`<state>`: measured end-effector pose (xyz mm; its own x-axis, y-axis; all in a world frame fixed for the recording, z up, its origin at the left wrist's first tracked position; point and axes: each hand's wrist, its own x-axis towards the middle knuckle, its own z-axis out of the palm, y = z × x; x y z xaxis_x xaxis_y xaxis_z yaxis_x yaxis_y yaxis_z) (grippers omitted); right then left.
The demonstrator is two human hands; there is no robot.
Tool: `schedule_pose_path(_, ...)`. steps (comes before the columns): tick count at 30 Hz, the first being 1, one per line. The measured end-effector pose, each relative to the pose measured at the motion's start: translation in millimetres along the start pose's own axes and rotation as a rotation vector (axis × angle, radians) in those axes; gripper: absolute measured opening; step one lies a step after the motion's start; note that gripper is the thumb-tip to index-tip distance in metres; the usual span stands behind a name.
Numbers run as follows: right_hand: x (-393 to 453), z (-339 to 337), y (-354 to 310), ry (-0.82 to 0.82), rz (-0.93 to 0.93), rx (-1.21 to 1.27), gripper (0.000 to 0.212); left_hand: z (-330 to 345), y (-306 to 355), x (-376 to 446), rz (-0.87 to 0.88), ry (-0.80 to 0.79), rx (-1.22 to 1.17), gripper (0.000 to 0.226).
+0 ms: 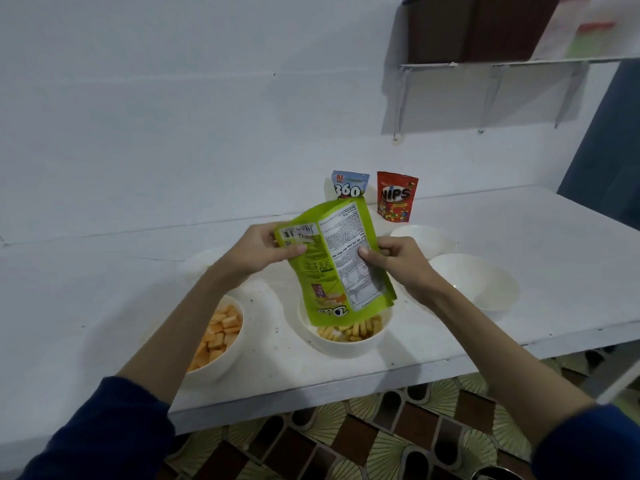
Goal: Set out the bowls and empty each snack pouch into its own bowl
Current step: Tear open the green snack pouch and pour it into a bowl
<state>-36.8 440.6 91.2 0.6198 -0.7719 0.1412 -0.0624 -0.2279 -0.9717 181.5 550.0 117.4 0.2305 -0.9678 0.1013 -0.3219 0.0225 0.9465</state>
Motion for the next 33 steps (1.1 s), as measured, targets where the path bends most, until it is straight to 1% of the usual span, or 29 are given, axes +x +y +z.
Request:
schedule_pose_path(1,1.2,-1.2,-2.0,-0.025,0.0,0.006,0.018,5.0,0.2,2.0,0.03,0.015,-0.026,0.028)
schedule_pose_path(2,2.5,-3.0,-5.1,-0.039,-0.015,0.009,0.02,8.1,1.7,4.7,0.052,0.042,-0.037,0.019)
schedule_pose_path(3,4.2,-5.7,-9.5,-0.038,-0.041,0.004,0.025,9.9,4.4,6.8,0.072,0.062,-0.032,0.016)
schedule_pose_path(5,7.9,-12.5,-22.3,-0.008,-0.112,-0.016,0.033,12.4,8.6,11.1,0.103,0.068,0.011,0.018)
schedule_pose_path(6,10.2,-15.2,-29.4,0.013,-0.141,-0.047,0.032,14.1,10.6,12.7,0.111,0.06,0.032,0.02)
schedule_pose_path(8,15.7,-16.9,-39.6,0.073,-0.193,-0.181,0.024,18.9,13.7,15.4,0.13,0.065,0.06,0.021)
schedule_pose_path(10,21.8,-14.9,-41.4,0.153,-0.226,-0.327,0.017,23.1,13.8,19.1,0.14,0.136,0.093,0.023)
schedule_pose_path(12,25.1,-12.3,-38.1,0.214,-0.23,-0.406,0.015,25.4,11.7,22.6,0.115,0.209,0.114,0.025)
schedule_pose_path(14,26.0,-12.2,-35.9,0.241,-0.221,-0.443,0.016,27.6,10.2,23.5,0.089,0.21,0.117,0.027)
schedule_pose_path(18,24.6,-17.4,-42.6,0.232,-0.227,-0.464,0.013,26.1,18.6,21.6,0.125,0.152,0.122,0.029)
schedule_pose_path(22,10.9,-32.9,-59.7,0.259,-0.269,-0.47,0.011,29.5,45.9,22.1,0.233,0.095,0.12,0.031)
schedule_pose_path(25,-12.3,-64.7,-73.5,0.317,-0.273,-0.485,0.011,48.1,73.7,25.0,0.338,0.017,0.167,0.036)
schedule_pose_path(28,-52.6,-108.2,-77.3,0.351,-0.253,-0.516,0.012,87.2,97.5,25.5,0.431,-0.059,0.217,0.03)
schedule_pose_path(30,-87.2,-139.0,-71.9,0.371,-0.195,-0.559,0.011,125.2,105.8,23.5,0.457,-0.157,0.228,0.025)
schedule_pose_path(33,-145.6,-185.8,-54.4,0.406,-0.107,-0.627,0.008,194.9,108.9,19.3,0.465,-0.303,0.257,0.025)
